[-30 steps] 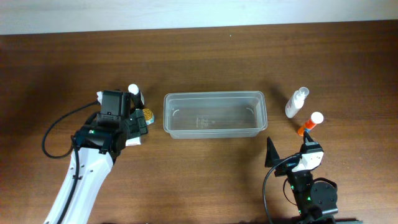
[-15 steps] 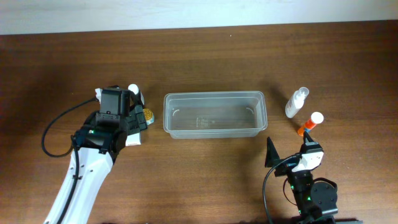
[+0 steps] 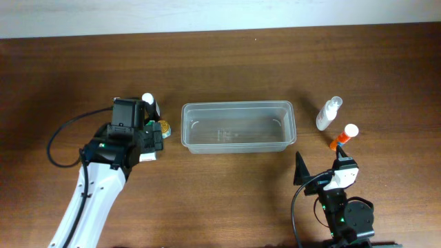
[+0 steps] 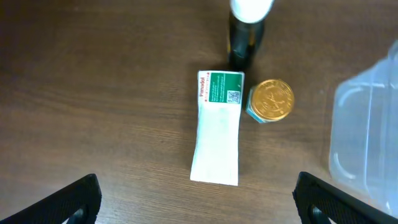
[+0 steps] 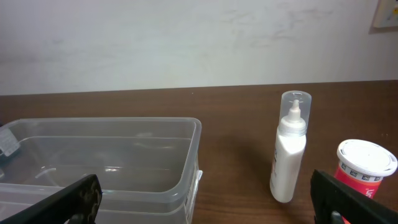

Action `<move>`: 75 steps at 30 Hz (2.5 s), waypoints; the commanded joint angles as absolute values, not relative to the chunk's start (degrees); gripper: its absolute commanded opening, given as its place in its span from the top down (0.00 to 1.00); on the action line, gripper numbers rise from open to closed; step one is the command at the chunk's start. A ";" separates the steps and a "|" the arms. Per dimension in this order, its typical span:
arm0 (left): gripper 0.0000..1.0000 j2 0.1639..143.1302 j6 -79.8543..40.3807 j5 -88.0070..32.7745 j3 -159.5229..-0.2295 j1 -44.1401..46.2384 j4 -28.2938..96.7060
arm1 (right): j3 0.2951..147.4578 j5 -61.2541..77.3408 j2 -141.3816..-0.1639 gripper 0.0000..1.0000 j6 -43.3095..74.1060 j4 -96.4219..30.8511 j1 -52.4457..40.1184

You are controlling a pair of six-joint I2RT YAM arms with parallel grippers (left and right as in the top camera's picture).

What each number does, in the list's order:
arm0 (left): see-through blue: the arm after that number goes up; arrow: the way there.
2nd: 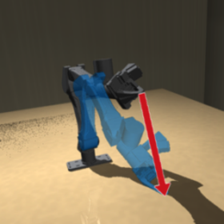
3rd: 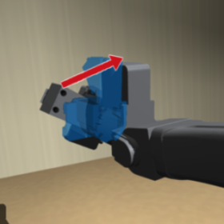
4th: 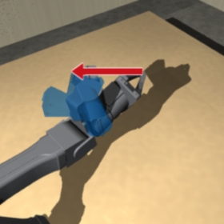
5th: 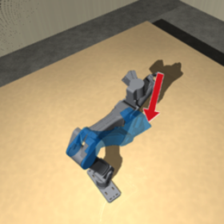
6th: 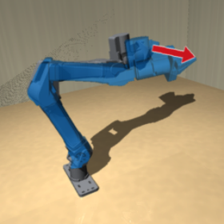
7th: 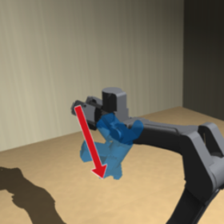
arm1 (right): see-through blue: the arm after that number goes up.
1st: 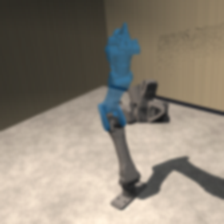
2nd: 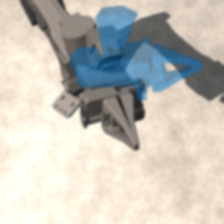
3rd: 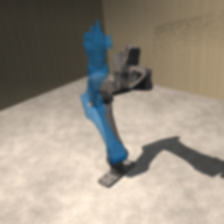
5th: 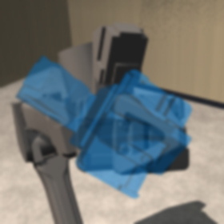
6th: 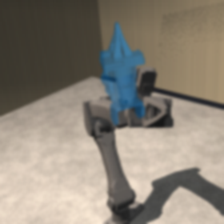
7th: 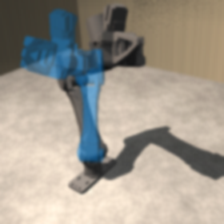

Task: Pack container
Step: 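Position the left gripper above the Panadol box and align, then lower the left gripper and grasp the Panadol box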

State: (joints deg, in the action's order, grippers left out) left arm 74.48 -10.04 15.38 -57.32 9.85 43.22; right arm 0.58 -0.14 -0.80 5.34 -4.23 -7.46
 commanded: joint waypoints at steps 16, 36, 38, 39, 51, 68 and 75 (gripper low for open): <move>0.09 76.71 -3.55 -0.10 -55.90 4.51 38.65 | 0.32 -0.03 -0.36 0.02 4.89 -4.56 -7.01; 0.18 79.02 -2.94 0.23 -45.36 3.57 28.97 | 0.32 -0.05 -0.36 0.02 4.89 -4.56 -7.01; 0.20 80.12 -2.96 0.23 -44.86 3.57 27.51 | 0.32 -0.03 -0.36 0.02 4.89 -4.56 -7.01; 0.23 80.75 -2.94 0.27 -44.86 3.57 26.94 | 0.32 -0.03 -0.36 0.02 4.89 -4.56 -7.01; 0.30 88.23 -2.96 1.50 -44.86 3.57 23.94 | 0.32 -0.03 -0.36 0.02 4.89 -4.56 -7.01; 0.35 92.49 -2.96 4.99 -44.86 3.57 20.67 | 0.32 -0.03 -0.36 0.02 4.89 -4.56 -7.01; 0.34 92.86 -2.96 5.02 -44.86 3.57 19.90 | 0.32 -0.05 -0.36 0.02 4.89 -4.56 -7.01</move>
State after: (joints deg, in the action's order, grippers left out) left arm 91.94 -3.42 4.54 -45.30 3.88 20.25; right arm 0.58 -0.14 -0.80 5.34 -4.23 -7.46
